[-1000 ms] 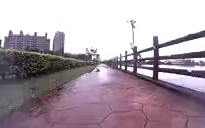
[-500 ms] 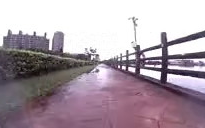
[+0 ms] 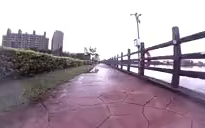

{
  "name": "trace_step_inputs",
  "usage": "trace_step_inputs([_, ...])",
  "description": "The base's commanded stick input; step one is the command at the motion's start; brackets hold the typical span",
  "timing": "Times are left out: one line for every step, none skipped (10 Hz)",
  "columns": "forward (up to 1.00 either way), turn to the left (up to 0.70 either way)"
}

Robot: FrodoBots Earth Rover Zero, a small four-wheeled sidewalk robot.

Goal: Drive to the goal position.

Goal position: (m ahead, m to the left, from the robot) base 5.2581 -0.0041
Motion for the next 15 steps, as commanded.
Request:
trace_step_inputs([1.00,-0.01])
trace_step_inputs([1.00,-0.01])
trace_step_inputs([1.00,-0.01])
trace_step_inputs([1.00,-0.01])
trace_step_inputs([1.00,-0.01])
trace_step_inputs([1.00,-0.01])
trace_step_inputs([1.00,-0.01])
trace_step_inputs([1.00,-0.01])
trace_step_inputs([1.00,0.05])
trace_step_inputs([1.00,0.35])
trace_step_inputs([1.00,0.38])
trace_step_inputs([1.00,0.36])
trace_step_inputs([1.00,0.02])
trace_step_inputs([1.00,-0.01])
trace_step_inputs([1.00,-0.01])
